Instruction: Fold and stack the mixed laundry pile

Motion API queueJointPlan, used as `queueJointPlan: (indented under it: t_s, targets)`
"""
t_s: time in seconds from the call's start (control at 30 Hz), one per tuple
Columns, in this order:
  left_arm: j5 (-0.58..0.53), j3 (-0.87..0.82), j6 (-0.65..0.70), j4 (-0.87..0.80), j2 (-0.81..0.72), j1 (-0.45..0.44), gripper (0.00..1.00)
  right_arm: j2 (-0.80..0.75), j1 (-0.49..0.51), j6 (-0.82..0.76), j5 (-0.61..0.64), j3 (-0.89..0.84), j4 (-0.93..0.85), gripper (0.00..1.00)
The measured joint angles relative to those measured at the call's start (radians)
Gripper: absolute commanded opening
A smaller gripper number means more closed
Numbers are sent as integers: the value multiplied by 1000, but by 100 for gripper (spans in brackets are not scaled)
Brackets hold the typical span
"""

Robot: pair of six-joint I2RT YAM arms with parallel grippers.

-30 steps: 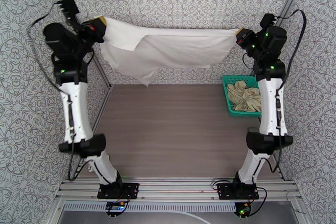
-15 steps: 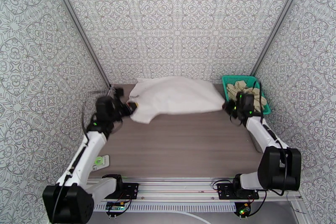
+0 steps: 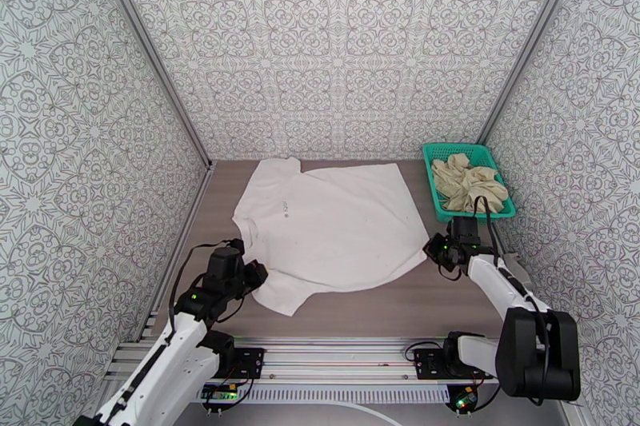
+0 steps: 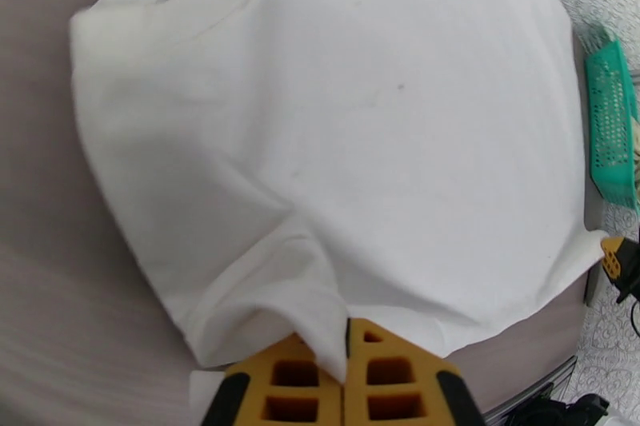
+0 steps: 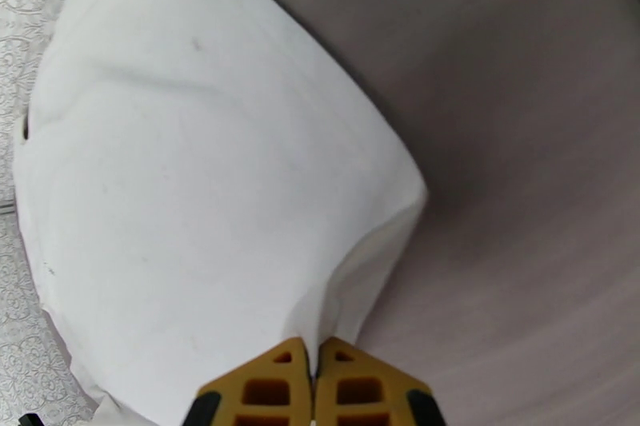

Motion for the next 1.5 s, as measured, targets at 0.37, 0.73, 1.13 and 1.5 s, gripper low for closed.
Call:
queueJointPlan:
  t_s: [0.37,0.73,1.13,1.5]
  targets:
    - [-56,35,-140,-197,-109,-77,61,-138,0,-18,103,-1,-190,23]
    - [-141,344,-27,-299,106,-105,58,-209,15,-95,192,143,-350,46]
    - [-1,753,200,59,931,120,47,332,224,-158,192,429,-203,47]
    - [63,1201,188,202,1518,224,37,719,224,-192,206,737,-166,47]
